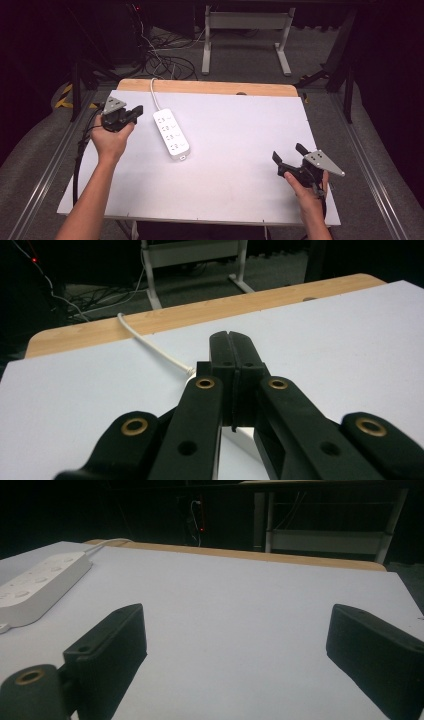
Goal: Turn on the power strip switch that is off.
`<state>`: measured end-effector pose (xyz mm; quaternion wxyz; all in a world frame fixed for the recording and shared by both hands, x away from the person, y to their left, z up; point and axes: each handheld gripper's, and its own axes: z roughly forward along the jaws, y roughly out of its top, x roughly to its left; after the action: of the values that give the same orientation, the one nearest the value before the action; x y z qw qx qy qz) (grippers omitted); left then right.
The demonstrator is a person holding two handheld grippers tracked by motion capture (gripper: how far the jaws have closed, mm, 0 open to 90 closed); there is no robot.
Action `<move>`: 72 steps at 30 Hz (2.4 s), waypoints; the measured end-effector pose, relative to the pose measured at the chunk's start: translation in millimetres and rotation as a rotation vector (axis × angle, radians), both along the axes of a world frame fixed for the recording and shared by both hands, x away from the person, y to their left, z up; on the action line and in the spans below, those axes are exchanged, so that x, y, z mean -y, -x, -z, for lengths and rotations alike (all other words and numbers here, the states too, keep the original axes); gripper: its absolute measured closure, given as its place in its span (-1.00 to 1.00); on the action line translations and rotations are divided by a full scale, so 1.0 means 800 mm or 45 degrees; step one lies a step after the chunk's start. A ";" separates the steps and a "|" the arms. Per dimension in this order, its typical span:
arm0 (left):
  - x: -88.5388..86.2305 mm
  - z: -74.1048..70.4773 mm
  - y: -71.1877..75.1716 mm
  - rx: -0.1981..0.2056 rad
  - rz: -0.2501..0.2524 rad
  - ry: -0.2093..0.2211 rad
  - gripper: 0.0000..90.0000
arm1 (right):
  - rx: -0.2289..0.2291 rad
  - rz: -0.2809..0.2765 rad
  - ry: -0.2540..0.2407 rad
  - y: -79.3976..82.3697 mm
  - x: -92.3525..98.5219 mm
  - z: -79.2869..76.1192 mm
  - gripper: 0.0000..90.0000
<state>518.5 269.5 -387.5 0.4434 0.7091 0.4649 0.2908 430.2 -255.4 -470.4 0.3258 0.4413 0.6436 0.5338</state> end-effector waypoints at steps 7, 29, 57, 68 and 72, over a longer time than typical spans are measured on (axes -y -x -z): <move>0.039 -0.002 -0.029 -0.086 0.034 -0.103 1.00 | 0.006 -0.025 0.015 -0.001 -0.006 -0.001 -0.78; 0.079 0.068 -0.108 -0.382 -0.043 -0.194 1.00 | 0.013 -0.070 -0.013 -0.004 -0.014 -0.004 -0.74; 0.086 0.083 -0.111 -0.363 -0.092 -0.264 1.00 | 0.037 -0.035 -0.043 0.001 -0.009 -0.008 -0.83; 0.095 0.087 -0.108 -0.330 -0.054 -0.276 1.00 | 0.045 -0.027 -0.054 0.004 -0.007 -0.009 -0.83; 0.097 0.088 -0.108 -0.320 -0.062 -0.289 1.00 | 0.043 -0.018 -0.054 0.005 -0.005 -0.009 -0.83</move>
<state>604.5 192.3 -457.7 0.2916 0.7740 0.4977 0.2613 426.1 -251.3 -463.3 0.3233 0.4346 0.6296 0.5570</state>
